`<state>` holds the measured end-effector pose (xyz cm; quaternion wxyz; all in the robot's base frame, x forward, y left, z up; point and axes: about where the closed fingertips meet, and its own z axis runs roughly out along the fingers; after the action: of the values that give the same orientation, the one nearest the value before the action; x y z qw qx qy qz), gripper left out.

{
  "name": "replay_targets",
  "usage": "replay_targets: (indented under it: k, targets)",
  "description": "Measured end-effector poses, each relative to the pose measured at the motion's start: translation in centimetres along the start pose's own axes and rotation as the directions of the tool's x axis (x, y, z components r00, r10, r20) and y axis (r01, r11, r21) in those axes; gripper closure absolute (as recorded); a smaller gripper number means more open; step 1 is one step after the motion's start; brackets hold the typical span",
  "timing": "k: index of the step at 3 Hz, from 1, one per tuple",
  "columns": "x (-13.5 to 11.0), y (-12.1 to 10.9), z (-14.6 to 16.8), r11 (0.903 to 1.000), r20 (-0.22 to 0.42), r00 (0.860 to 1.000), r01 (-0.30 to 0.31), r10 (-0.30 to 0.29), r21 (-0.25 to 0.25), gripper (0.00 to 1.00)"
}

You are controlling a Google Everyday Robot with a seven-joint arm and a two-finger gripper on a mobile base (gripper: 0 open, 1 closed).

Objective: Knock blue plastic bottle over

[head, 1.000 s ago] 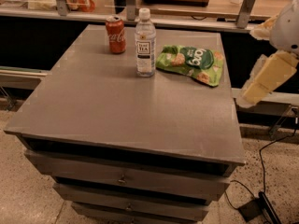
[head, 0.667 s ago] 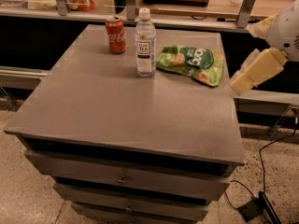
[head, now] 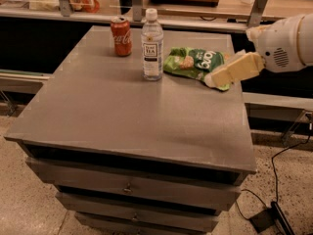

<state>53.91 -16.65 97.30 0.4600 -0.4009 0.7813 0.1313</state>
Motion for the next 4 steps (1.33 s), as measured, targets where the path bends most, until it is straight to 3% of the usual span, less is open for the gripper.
replay_targets:
  k: [1, 3, 4]
  targets:
    - [-1.1, -1.4, 1.8, 0.9987, 0.085, 0.996, -0.021, 0.017, 0.046, 0.0]
    - [-1.8, -1.8, 2.4, 0.9975, 0.115, 0.993, -0.03, 0.023, 0.064, 0.0]
    - [-2.6, -2.0, 4.1, 0.9966, 0.172, 0.984, -0.05, 0.039, 0.064, 0.0]
